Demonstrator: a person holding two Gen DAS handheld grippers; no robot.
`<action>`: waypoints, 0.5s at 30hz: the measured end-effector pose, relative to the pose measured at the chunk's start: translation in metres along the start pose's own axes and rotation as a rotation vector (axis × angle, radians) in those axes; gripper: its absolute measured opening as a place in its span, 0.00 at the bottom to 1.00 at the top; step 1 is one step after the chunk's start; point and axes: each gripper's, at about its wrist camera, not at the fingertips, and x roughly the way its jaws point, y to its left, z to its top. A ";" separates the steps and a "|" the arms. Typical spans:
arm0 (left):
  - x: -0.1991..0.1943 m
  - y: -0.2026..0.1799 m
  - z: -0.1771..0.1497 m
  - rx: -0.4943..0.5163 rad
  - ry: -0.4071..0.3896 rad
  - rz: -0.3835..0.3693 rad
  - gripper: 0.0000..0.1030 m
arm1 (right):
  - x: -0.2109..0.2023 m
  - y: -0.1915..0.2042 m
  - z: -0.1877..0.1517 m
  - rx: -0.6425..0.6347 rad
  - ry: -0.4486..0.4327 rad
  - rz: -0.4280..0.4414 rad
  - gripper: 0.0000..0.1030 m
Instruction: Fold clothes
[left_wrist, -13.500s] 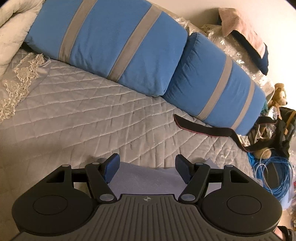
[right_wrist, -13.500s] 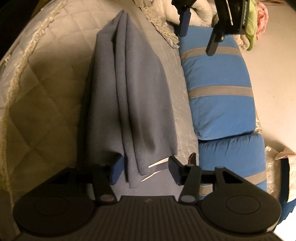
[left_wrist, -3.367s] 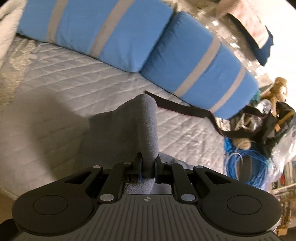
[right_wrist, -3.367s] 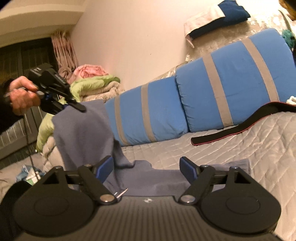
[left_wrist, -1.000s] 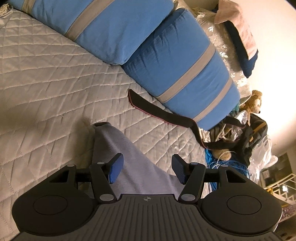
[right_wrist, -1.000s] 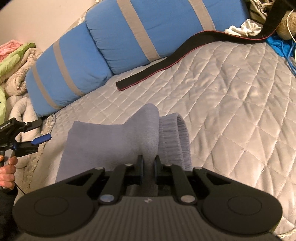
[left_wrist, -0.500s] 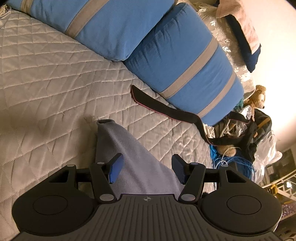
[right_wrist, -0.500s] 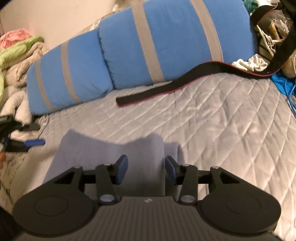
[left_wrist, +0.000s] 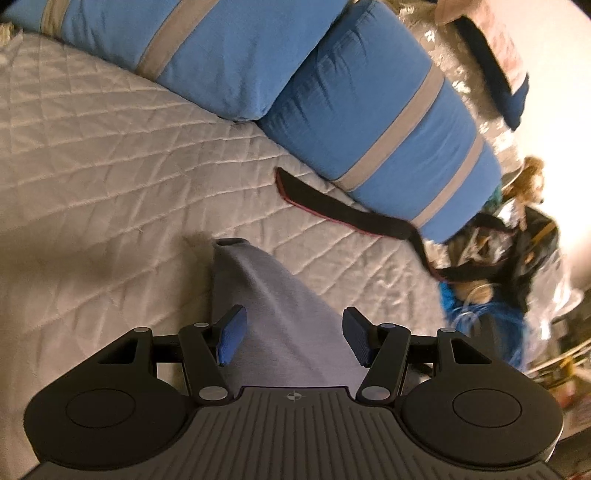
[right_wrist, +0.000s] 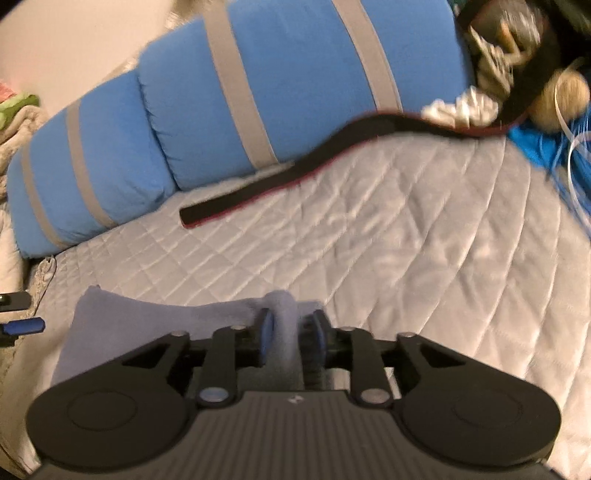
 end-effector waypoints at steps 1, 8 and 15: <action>0.001 -0.002 -0.001 0.029 -0.006 0.030 0.54 | -0.006 0.004 -0.001 -0.052 -0.028 -0.013 0.45; 0.012 -0.035 -0.015 0.321 -0.065 0.170 0.47 | -0.030 0.041 -0.021 -0.418 -0.134 -0.034 0.34; 0.049 -0.051 -0.032 0.557 -0.085 0.226 0.25 | -0.004 0.054 -0.028 -0.495 -0.050 -0.055 0.04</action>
